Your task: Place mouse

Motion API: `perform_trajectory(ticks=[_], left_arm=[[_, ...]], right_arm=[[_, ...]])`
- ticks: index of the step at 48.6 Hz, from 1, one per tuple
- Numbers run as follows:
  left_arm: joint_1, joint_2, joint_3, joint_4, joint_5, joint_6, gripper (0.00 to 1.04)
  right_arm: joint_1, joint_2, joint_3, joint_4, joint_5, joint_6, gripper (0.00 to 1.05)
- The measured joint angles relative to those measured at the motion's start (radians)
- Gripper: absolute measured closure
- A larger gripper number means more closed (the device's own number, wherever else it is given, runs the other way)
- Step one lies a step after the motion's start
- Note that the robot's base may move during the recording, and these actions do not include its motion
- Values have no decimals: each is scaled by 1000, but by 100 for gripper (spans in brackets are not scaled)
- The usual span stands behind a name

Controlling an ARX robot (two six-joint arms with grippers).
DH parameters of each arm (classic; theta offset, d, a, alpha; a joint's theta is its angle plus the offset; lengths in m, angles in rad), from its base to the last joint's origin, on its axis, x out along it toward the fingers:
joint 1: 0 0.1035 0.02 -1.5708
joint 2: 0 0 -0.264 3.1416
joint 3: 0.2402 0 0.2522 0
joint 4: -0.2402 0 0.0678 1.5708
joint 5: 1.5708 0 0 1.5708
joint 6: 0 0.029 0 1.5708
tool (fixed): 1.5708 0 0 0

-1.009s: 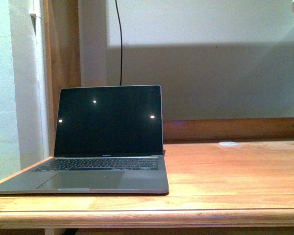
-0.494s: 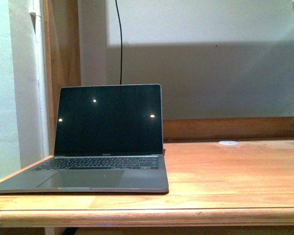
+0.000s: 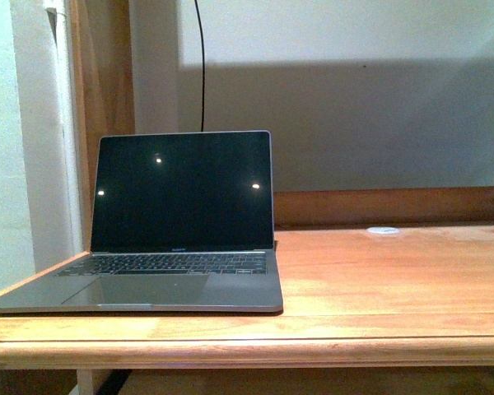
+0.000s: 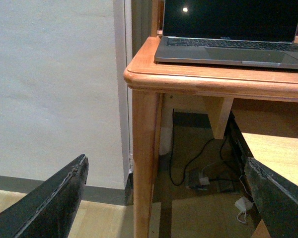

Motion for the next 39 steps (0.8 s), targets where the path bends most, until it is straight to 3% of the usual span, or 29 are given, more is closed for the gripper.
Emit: perform_trajectory(ticks=[21, 39], left_arm=[[0, 0, 0, 0, 0, 0, 8], [0, 0, 0, 0, 0, 0, 8]], right_arm=[[113, 178, 98, -22, 82, -114, 7], [227, 140, 136, -293, 171, -39, 7]])
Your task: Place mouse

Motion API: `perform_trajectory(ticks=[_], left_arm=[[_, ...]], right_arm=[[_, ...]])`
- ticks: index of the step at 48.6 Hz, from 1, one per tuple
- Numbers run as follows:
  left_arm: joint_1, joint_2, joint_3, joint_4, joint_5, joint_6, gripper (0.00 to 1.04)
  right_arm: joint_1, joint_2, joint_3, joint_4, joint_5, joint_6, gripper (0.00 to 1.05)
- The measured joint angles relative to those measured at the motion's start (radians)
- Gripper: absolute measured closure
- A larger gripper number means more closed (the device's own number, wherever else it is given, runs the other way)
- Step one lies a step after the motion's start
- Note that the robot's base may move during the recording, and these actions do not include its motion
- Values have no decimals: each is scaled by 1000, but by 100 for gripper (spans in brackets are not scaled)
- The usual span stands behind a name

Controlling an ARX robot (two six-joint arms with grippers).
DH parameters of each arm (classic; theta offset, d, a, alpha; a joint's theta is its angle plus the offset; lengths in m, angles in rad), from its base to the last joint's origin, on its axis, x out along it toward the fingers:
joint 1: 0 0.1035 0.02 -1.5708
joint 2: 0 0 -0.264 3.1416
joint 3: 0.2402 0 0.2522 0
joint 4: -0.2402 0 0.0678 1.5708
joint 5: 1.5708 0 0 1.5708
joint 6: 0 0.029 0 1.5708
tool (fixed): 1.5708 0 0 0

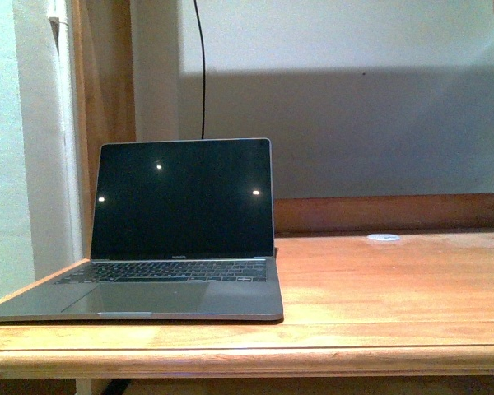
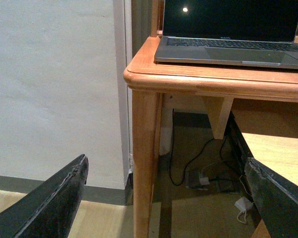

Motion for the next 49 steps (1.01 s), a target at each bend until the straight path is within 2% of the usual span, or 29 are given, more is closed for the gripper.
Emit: perform_trajectory(ticks=[13, 22, 30, 49], left_arm=[[0, 0, 0, 0, 0, 0, 8], [0, 0, 0, 0, 0, 0, 8], [0, 0, 0, 0, 0, 0, 8], [0, 0, 0, 0, 0, 0, 8]], right_arm=[[176, 104, 10, 23, 73, 122, 7], [211, 209, -3, 95, 90, 156, 7], [195, 292, -6, 183, 98, 155, 7], [37, 420, -4, 270, 60, 124, 7]])
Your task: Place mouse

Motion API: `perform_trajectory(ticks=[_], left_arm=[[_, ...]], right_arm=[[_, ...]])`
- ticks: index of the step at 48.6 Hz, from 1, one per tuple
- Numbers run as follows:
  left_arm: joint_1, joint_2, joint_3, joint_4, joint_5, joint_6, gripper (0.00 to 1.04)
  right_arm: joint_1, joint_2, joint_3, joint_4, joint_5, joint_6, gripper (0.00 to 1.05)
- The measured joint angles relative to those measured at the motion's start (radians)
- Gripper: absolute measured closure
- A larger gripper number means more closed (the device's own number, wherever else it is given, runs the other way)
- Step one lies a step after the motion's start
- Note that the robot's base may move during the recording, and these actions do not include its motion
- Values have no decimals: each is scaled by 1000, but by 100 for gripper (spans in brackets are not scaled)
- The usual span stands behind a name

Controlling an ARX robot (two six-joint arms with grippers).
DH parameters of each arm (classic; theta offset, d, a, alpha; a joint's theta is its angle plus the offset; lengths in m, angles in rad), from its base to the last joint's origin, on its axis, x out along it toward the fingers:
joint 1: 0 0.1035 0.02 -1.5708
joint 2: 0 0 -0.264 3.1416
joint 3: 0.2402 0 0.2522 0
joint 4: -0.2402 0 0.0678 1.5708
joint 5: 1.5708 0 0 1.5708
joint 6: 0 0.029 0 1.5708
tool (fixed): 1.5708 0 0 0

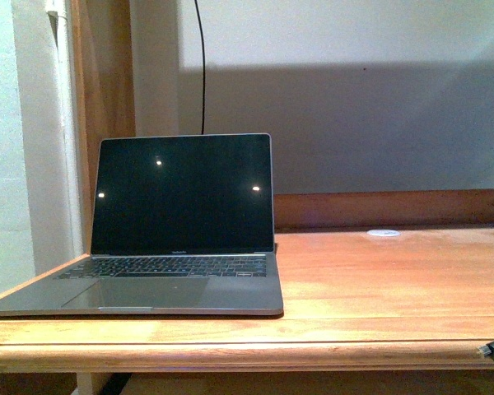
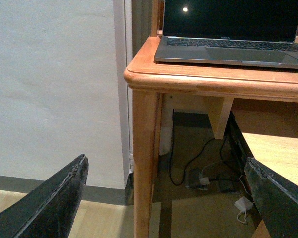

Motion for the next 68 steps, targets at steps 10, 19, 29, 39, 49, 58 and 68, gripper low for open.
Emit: perform_trajectory(ticks=[10, 19, 29, 39, 49, 58, 68], left_arm=[[0, 0, 0, 0, 0, 0, 8], [0, 0, 0, 0, 0, 0, 8], [0, 0, 0, 0, 0, 0, 8], [0, 0, 0, 0, 0, 0, 8], [0, 0, 0, 0, 0, 0, 8], [0, 0, 0, 0, 0, 0, 8], [0, 0, 0, 0, 0, 0, 8]], right_arm=[[-84, 29, 8, 7, -22, -5, 7], [-131, 35, 14, -18, -72, -3, 7], [-150, 39, 24, -42, -107, 25, 8], [-154, 42, 30, -57, -149, 48, 33], [-157, 43, 34, -62, -156, 50, 47], [-164, 38, 43, -72, -159, 50, 47], [-204, -4, 111, -117, -180, 51, 47]])
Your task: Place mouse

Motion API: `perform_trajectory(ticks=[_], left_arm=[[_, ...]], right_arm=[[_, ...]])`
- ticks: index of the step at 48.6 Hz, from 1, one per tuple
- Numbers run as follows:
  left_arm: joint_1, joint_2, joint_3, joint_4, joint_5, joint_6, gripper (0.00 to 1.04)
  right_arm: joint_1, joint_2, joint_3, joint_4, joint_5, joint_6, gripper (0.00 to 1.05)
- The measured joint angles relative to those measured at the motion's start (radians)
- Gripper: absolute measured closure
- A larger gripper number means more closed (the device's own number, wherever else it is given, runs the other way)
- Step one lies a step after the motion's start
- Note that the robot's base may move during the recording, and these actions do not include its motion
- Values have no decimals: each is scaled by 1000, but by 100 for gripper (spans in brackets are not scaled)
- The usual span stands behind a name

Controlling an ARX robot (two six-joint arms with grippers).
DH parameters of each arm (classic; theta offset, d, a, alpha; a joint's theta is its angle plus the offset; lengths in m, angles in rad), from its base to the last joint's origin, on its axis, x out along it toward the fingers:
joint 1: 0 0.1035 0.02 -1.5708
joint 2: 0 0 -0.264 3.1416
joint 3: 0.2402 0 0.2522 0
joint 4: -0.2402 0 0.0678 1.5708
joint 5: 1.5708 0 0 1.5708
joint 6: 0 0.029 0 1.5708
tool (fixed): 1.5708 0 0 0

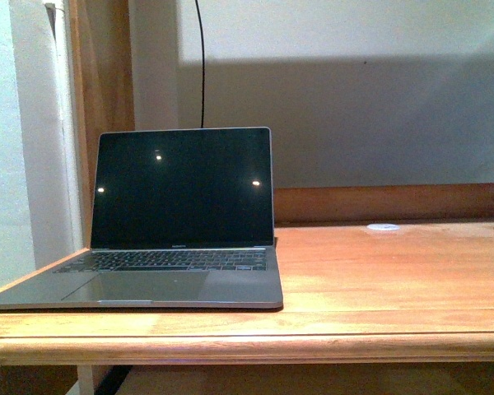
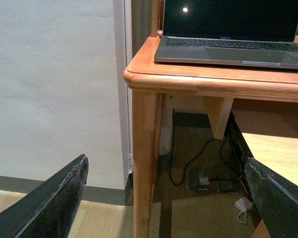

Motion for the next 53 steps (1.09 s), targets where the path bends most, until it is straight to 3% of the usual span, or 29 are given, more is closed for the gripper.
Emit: perform_trajectory(ticks=[10, 33, 53], left_arm=[[0, 0, 0, 0, 0, 0, 8], [0, 0, 0, 0, 0, 0, 8], [0, 0, 0, 0, 0, 0, 8]], right_arm=[[-17, -19, 160, -52, 1, 26, 47], [216, 358, 539, -55, 156, 120, 48], [190, 603, 736, -84, 253, 128, 48]])
